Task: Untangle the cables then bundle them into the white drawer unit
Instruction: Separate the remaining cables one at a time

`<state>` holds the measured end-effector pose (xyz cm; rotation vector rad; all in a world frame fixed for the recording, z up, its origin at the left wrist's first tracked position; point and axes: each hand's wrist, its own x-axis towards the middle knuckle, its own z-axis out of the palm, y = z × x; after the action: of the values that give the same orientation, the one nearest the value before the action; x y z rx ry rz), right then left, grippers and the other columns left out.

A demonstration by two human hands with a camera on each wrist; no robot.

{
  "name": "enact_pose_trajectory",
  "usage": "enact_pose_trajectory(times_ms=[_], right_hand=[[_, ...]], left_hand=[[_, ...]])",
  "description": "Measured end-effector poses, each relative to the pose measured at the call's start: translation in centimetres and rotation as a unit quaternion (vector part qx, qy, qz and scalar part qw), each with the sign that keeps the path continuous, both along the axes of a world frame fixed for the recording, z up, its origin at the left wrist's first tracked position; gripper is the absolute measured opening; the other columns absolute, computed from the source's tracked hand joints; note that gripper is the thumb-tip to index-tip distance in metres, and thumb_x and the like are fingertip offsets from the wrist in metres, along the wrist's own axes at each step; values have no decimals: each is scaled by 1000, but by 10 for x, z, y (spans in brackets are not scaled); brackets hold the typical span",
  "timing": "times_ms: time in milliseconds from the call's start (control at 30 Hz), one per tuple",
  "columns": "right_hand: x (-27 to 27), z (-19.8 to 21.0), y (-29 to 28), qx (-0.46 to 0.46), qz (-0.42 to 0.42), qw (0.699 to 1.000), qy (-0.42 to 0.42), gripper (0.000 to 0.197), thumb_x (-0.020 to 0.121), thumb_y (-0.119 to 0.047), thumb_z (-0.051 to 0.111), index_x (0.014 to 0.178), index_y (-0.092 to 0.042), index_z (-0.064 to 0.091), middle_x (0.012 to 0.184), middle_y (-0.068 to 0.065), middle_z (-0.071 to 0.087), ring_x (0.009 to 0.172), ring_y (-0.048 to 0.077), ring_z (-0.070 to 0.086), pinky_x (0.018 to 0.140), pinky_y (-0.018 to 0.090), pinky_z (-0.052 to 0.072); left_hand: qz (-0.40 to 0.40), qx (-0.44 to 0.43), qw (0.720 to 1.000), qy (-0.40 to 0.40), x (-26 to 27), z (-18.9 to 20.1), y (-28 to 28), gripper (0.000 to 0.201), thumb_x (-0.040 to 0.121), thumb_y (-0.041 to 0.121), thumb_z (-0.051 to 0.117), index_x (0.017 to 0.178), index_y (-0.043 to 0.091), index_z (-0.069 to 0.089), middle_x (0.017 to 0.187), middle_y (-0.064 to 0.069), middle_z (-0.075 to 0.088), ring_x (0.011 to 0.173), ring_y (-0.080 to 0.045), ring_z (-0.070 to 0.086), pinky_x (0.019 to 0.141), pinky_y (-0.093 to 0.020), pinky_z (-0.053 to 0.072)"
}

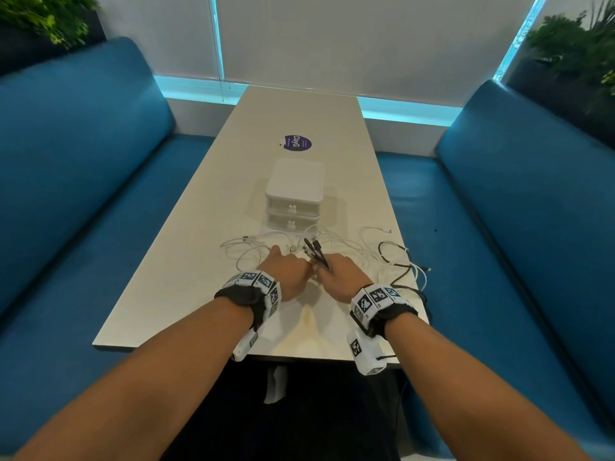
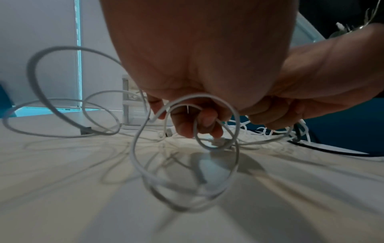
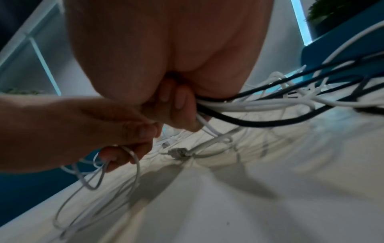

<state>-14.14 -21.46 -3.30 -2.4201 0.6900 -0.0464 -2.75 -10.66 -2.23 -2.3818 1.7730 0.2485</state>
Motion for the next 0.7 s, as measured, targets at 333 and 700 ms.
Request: enact_pose_trajectory(times_ms=[333,700], right_hand=[[-9,9,-24,-54,-79,993,73,23,98,-25,47,95,-21,70,88,3,61,82,27,60,72,31,45],[-20,9,-29,-133,-166,977,11,37,105,-37,35,114,-10,59,101,16,67,93,37,62,77,41,51]], left_hand=[[49,58,995,-62,29,-1,23,15,95,17,48,86,23,59,83,3,53,74,-22,50,102,-50,22],[22,58,997,-36,5,2,18,23,97,18,38,95,21,60,84,2,59,74,-21,45,106,-45,30]])
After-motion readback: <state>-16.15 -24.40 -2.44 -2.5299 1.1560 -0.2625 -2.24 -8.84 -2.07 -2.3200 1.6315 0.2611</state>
